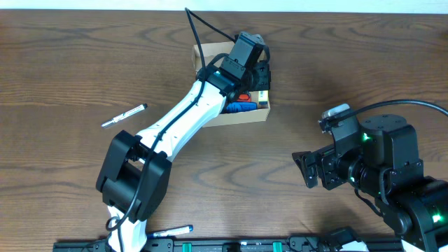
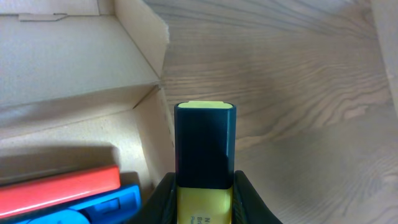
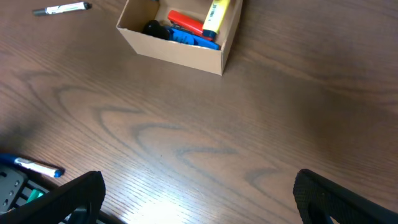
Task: Pack container
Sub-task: 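Carry the yellow highlighter into the box and release it, then move the left gripper to the white whiteboard marker and grasp it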
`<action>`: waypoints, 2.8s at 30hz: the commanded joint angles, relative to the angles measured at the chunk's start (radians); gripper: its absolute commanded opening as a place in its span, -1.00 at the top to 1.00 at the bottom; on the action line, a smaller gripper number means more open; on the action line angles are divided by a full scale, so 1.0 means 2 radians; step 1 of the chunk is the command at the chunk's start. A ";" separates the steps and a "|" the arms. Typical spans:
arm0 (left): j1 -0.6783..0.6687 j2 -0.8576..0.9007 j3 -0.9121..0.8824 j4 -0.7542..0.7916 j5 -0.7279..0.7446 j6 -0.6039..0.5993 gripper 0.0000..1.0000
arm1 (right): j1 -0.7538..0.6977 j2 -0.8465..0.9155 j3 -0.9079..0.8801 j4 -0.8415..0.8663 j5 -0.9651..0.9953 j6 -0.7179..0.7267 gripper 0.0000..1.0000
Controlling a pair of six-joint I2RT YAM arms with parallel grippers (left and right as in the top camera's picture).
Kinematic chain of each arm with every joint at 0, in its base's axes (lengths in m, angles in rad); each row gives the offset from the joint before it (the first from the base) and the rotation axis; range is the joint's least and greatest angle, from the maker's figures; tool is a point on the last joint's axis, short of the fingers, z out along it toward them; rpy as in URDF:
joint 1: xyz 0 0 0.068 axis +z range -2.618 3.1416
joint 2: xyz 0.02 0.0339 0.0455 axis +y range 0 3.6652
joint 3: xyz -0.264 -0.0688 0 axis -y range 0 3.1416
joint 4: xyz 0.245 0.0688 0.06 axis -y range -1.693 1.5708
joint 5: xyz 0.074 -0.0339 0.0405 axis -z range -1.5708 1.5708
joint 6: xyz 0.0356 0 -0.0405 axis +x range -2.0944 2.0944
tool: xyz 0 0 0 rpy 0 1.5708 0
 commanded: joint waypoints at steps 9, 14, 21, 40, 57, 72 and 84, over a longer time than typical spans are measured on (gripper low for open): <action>0.002 0.006 0.007 0.004 -0.027 -0.009 -0.39 | -0.003 -0.001 -0.002 -0.001 -0.001 -0.007 -0.98; 0.002 0.003 0.007 0.003 -0.023 -0.008 -0.40 | -0.003 -0.001 -0.002 0.000 -0.001 -0.007 -0.99; 0.002 -0.040 0.007 -0.016 -0.029 0.035 -0.38 | -0.003 -0.001 -0.002 -0.001 -0.002 -0.007 -0.99; 0.226 -0.165 0.006 -0.251 -0.116 0.379 -0.47 | -0.003 -0.001 -0.002 -0.001 -0.002 -0.007 -0.98; 0.356 -0.089 0.006 -0.334 -0.091 0.584 -0.36 | -0.003 -0.001 -0.002 0.000 -0.002 -0.007 -0.98; 0.355 0.032 0.006 -0.365 -0.093 0.620 -0.29 | -0.003 -0.001 -0.002 0.000 -0.001 -0.007 -0.99; 0.354 0.071 0.005 -0.343 -0.108 0.605 -0.40 | -0.003 -0.001 -0.002 0.000 -0.002 -0.007 -0.98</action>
